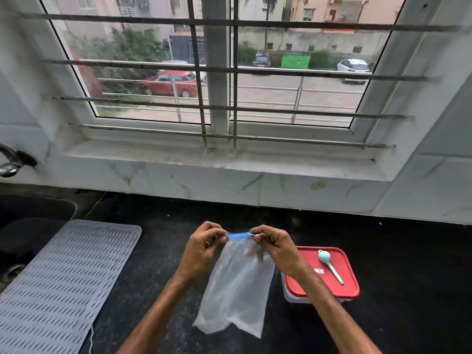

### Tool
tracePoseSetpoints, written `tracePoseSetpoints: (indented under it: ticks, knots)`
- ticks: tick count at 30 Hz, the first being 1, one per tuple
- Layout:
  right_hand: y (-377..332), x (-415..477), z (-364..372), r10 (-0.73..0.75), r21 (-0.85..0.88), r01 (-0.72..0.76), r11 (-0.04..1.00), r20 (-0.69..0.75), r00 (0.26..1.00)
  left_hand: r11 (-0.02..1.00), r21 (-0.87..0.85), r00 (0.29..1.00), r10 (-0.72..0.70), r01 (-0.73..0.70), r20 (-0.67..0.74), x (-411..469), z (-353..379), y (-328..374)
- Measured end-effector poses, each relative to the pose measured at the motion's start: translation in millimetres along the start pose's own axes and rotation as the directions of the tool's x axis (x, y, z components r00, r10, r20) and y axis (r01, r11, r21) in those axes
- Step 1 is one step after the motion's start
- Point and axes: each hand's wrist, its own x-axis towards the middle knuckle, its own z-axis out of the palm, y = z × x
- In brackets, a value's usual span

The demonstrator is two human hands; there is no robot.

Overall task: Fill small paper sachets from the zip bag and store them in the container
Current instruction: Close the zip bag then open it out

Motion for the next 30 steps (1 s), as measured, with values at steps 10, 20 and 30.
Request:
tracePoseSetpoints:
  ticks: [10,20,30]
  knots:
    - [-4.3,2.1,-27.3,-0.013,-0.432,0.008,0.902,-0.008,1.0,0.98,-0.077,0.974,-0.171,0.184,0.151,-0.7,-23.4,-21.6]
    - [48.4,12.2,18.0,0.176,-0.361,-0.25,0.898,-0.227,0.958,0.938,0.21,0.925,-0.2,0.276,-0.323,8.6,-8.8,-50.5]
    - [128.8,-15.0,88.3,-0.166,-0.825,-0.169,0.54,-0.302,0.939,0.706,0.709,0.965,-0.19,0.006,0.181,-88.4,77.8,-139.6]
